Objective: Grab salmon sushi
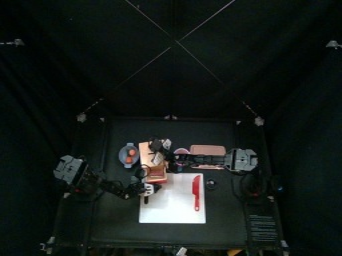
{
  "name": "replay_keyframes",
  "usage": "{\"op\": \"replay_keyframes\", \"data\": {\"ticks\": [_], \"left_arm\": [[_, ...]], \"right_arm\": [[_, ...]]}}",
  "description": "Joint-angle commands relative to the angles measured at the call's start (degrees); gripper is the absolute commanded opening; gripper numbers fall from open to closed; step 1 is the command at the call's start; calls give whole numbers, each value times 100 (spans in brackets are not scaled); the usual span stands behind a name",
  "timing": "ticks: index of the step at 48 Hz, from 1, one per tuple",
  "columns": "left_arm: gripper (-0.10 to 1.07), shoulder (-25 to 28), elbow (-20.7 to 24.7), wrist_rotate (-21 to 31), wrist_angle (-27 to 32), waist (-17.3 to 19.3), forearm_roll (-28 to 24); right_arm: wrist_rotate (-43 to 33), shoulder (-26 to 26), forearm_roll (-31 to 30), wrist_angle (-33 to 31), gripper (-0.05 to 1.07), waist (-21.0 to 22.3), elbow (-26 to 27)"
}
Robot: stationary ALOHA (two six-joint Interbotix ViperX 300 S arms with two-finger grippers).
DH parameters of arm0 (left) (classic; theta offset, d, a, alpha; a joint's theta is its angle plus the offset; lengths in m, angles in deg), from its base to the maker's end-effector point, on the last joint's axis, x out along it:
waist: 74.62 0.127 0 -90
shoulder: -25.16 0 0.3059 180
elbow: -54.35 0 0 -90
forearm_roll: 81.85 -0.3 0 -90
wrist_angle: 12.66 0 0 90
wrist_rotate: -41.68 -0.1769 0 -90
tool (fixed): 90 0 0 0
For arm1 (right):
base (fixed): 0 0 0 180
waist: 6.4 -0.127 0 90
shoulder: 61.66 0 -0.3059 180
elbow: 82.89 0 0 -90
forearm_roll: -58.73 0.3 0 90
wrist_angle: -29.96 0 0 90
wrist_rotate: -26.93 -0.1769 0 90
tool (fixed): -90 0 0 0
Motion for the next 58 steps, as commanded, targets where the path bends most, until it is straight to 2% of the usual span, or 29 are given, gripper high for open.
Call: {"op": "replay_keyframes", "data": {"ticks": [1, 7, 31, 37, 48, 58], "left_arm": [[60, 79, 185, -18, 141, -185, -26], [60, 141, 264, -26, 141, -158, -53], [61, -114, 35, -18, 123, -149, 114], [65, -281, -53, -26, 35, -149, 114], [81, -413, -35, -26, -18, -132, 105], [85, -545, -44, -35, 0, -132, 62]], "right_arm": [[-9, 62, 44, -26, 29, 193, -35], [-9, 62, 44, -18, 29, 185, -35], [-9, 62, 44, -18, 29, 176, -35], [-9, 62, 44, -18, 29, 167, -35], [-9, 44, 44, -18, 29, 176, -35], [-9, 35, 44, -18, 29, 167, -35]]}}
